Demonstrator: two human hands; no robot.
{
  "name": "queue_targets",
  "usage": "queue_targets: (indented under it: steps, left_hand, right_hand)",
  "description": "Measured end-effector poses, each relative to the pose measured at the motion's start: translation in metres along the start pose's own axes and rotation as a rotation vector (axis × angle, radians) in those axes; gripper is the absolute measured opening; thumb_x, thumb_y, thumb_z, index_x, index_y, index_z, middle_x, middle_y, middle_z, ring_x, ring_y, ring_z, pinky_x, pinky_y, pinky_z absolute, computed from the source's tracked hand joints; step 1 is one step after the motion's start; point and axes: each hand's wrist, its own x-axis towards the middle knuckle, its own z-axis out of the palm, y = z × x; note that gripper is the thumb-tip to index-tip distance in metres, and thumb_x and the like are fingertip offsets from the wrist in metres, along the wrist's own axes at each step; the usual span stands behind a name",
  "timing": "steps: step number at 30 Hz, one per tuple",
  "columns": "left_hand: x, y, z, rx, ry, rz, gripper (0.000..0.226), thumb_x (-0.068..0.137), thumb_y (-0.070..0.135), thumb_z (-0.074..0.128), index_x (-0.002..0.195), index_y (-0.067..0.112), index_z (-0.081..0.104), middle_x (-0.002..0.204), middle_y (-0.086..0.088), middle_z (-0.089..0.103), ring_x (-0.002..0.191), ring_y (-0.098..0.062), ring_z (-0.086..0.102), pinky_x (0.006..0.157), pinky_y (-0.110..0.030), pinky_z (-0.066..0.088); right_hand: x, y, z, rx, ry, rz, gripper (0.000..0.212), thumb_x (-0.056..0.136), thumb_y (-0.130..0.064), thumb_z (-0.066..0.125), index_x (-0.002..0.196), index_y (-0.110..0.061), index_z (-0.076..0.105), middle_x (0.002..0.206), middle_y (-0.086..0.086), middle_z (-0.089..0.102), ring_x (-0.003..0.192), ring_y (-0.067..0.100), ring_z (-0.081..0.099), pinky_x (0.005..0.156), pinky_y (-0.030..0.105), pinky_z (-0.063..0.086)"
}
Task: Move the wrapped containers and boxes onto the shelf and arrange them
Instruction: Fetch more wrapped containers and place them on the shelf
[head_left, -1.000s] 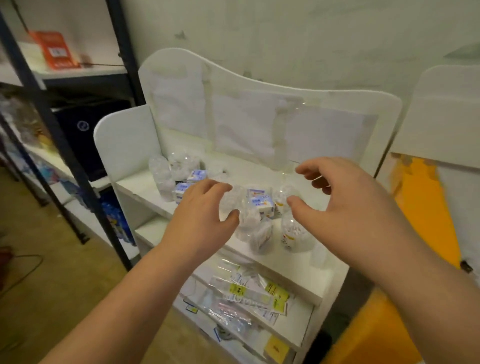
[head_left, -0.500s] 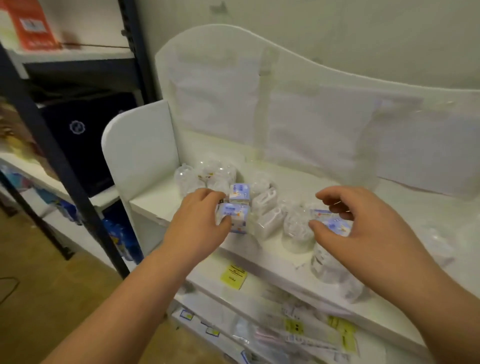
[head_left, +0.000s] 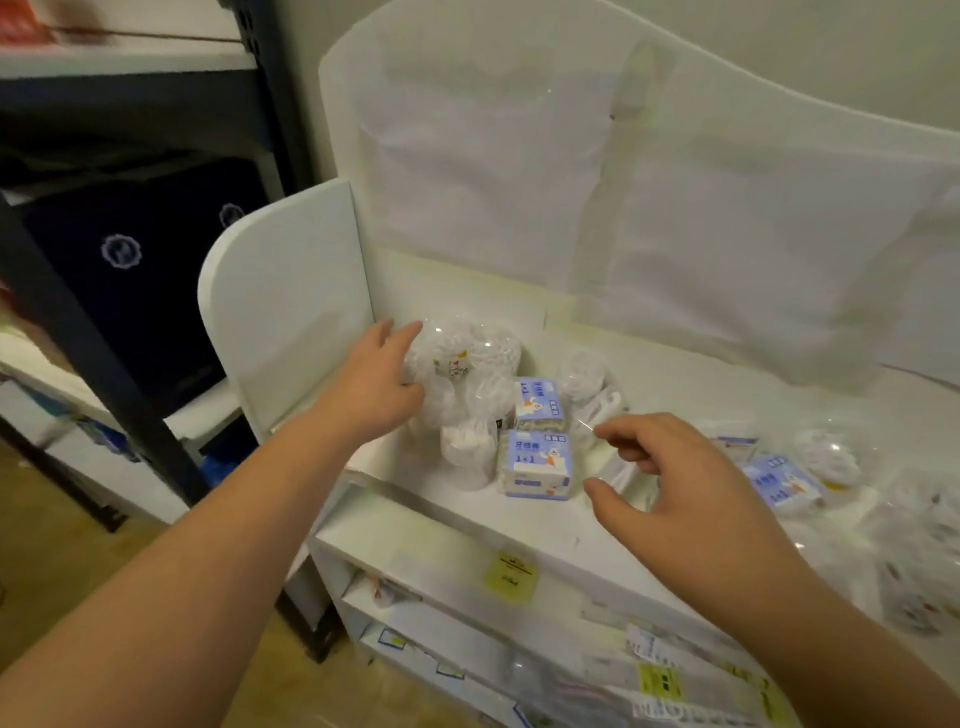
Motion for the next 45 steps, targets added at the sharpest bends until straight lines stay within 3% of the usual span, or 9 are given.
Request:
queue_targets:
  steps: [8, 14, 20, 26, 32, 35, 39, 42, 45]
  left_hand:
    - [0.016, -0.025, 0.005, 0.011, 0.032, 0.017, 0.053, 0.093, 0.018, 0.049, 0.145, 0.028, 0.044, 0.16, -0.007, 0.023, 0.147, -0.024, 0.021, 0.118, -0.038, 0.022]
    - [0.02, -0.033, -0.001, 0.026, -0.145, 0.113, 0.066, 0.086, 0.014, 0.061, 0.147, 0.031, 0.04, 0.158, -0.007, 0.025, 0.143, -0.021, 0.031, 0.105, -0.025, 0.028]
    - [0.016, -0.042, 0.004, -0.084, -0.016, 0.146, 0.064, 0.081, 0.016, 0.071, 0.139, 0.028, 0.047, 0.135, -0.002, 0.045, 0.11, -0.012, 0.05, 0.095, -0.027, 0.043]
    - [-0.017, -0.047, -0.022, -0.117, 0.187, -0.032, 0.071, 0.082, 0.03, 0.07, 0.144, 0.037, 0.035, 0.142, 0.006, 0.036, 0.112, -0.012, 0.047, 0.089, -0.029, 0.043]
    - [-0.053, -0.041, -0.051, -0.139, 0.298, -0.044, 0.071, 0.081, 0.039, 0.071, 0.143, 0.041, 0.035, 0.14, 0.01, 0.037, 0.11, -0.005, 0.043, 0.087, -0.028, 0.044]
    - [-0.063, -0.041, -0.057, -0.196, 0.318, -0.061, 0.072, 0.081, 0.039, 0.072, 0.143, 0.043, 0.035, 0.137, 0.013, 0.034, 0.113, -0.007, 0.043, 0.094, -0.031, 0.045]
    - [-0.07, -0.043, -0.061, -0.216, 0.331, -0.062, 0.072, 0.082, 0.041, 0.073, 0.142, 0.047, 0.033, 0.127, 0.021, 0.029, 0.113, -0.004, 0.04, 0.093, -0.027, 0.042]
    - [-0.072, -0.037, -0.065, -0.219, 0.356, -0.042, 0.072, 0.082, 0.042, 0.072, 0.142, 0.048, 0.032, 0.126, 0.024, 0.028, 0.113, -0.004, 0.039, 0.092, -0.027, 0.04]
    - [-0.072, -0.021, -0.066, -0.237, 0.378, 0.009, 0.072, 0.082, 0.042, 0.072, 0.142, 0.048, 0.032, 0.128, 0.025, 0.03, 0.113, -0.001, 0.04, 0.089, -0.024, 0.039]
  right_hand:
    - [0.02, 0.001, 0.025, -0.038, -0.042, -0.005, 0.037, 0.083, -0.038, 0.067, 0.117, -0.043, 0.055, 0.108, -0.028, 0.052, 0.103, -0.003, 0.053, 0.092, 0.024, 0.047]
    - [0.049, -0.013, 0.047, -0.002, -0.075, -0.001, 0.037, 0.084, -0.035, 0.066, 0.12, -0.036, 0.058, 0.117, -0.019, 0.052, 0.106, 0.001, 0.053, 0.091, 0.02, 0.043]
    - [0.095, -0.04, 0.081, -0.078, -0.13, -0.05, 0.046, 0.085, -0.041, 0.063, 0.129, -0.031, 0.053, 0.13, -0.009, 0.052, 0.117, 0.014, 0.053, 0.097, 0.035, 0.046]
    - [0.132, -0.063, 0.115, -0.268, -0.314, -0.12, 0.056, 0.085, -0.037, 0.063, 0.135, -0.02, 0.045, 0.135, 0.006, 0.044, 0.125, 0.027, 0.042, 0.097, 0.041, 0.044]
    - [0.15, -0.075, 0.135, -0.524, -0.361, -0.144, 0.022, 0.084, -0.017, 0.06, 0.102, -0.015, 0.049, 0.112, 0.009, 0.052, 0.108, 0.029, 0.049, 0.072, 0.033, 0.034]
    - [0.154, -0.074, 0.139, -0.561, -0.366, -0.172, 0.021, 0.079, -0.012, 0.06, 0.099, -0.015, 0.053, 0.106, 0.008, 0.055, 0.103, 0.029, 0.053, 0.069, 0.034, 0.038]
    - [0.155, -0.073, 0.137, -0.44, -0.339, -0.162, 0.04, 0.076, -0.023, 0.065, 0.115, -0.019, 0.06, 0.113, 0.004, 0.059, 0.107, 0.028, 0.056, 0.078, 0.036, 0.051]
    - [0.152, -0.079, 0.115, -0.23, -0.237, -0.122, 0.06, 0.076, -0.036, 0.067, 0.134, -0.026, 0.054, 0.129, 0.0, 0.057, 0.118, 0.024, 0.055, 0.093, 0.036, 0.048]
    - [0.14, -0.079, 0.086, -0.092, -0.106, -0.119, 0.066, 0.077, -0.045, 0.068, 0.138, -0.031, 0.049, 0.128, -0.003, 0.053, 0.115, 0.019, 0.056, 0.094, 0.036, 0.048]
